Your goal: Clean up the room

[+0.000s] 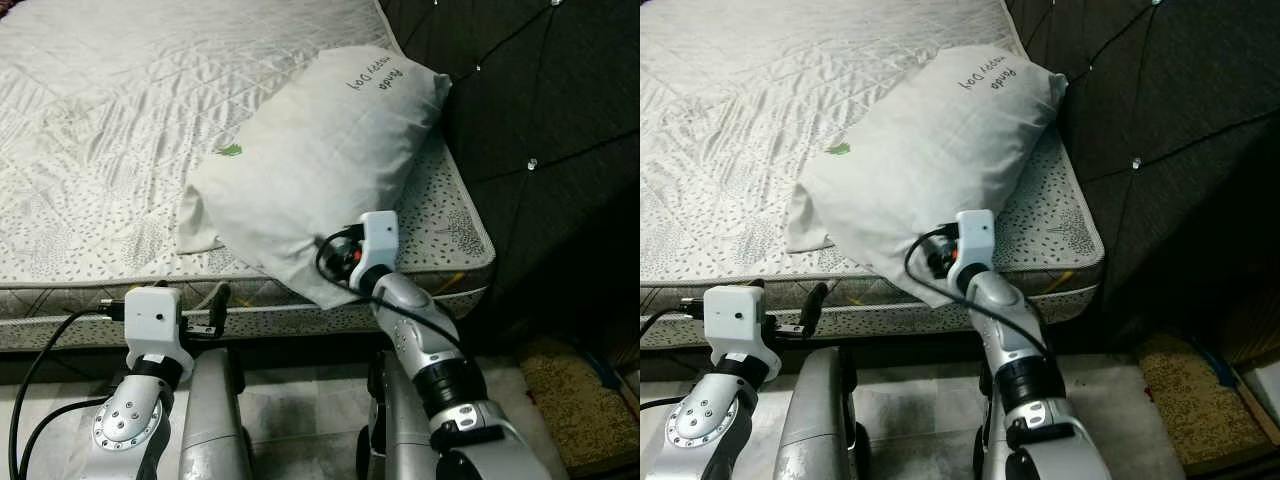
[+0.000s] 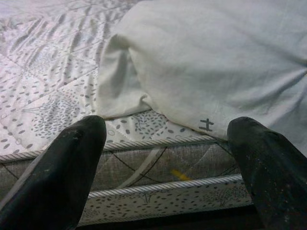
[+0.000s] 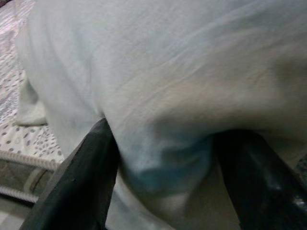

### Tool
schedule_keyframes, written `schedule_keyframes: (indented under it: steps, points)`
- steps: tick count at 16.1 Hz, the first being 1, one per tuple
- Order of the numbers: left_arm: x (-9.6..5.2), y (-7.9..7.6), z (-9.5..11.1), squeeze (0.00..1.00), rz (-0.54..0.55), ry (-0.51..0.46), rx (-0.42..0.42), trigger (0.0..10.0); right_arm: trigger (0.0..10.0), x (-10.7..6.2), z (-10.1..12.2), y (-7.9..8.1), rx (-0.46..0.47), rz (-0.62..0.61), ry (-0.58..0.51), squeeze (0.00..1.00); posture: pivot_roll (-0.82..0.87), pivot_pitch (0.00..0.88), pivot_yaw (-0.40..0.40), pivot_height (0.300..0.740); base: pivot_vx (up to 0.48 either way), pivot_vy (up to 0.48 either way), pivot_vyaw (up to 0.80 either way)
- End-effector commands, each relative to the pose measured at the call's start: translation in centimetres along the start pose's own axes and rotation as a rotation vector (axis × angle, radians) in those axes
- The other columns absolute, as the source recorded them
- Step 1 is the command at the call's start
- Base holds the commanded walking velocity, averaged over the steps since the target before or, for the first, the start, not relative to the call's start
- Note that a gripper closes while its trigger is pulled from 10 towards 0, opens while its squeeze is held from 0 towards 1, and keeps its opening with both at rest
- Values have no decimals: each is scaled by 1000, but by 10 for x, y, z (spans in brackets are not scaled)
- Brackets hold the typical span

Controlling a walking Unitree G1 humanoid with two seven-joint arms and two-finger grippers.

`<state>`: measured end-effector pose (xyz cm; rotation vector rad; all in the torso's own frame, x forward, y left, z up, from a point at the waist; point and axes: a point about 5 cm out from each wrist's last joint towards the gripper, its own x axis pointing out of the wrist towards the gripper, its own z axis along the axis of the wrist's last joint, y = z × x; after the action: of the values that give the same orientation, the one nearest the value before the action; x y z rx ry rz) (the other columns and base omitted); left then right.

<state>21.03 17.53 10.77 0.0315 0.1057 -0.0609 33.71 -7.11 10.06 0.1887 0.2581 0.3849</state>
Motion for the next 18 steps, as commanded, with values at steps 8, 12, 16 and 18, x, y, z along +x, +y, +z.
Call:
schedule_keyframes:
  steps: [8, 12, 16, 18]
  points:
    - [-3, -18, 5, 0, -231, -39, -71, 10000, 0, 5, 10, -14, 21, -47, -48, 0, 114, 68, -19, 528, 0, 0, 0]
    - [-1, -18, 3, 0, -226, -36, -57, 10000, 0, 6, 10, -19, 27, -69, -49, 0, 109, 56, -15, 528, 0, 0, 0]
    - [7, -16, 4, 0, -204, -45, -58, 10000, 0, 6, 40, -62, -58, -187, -67, 0, 104, 24, -17, 528, 0, 0, 0]
    - [10, -14, 4, 0, -187, -49, -68, 10000, 0, 1, 54, -84, -119, -244, -67, 0, 99, 18, -18, 528, 0, 0, 0]
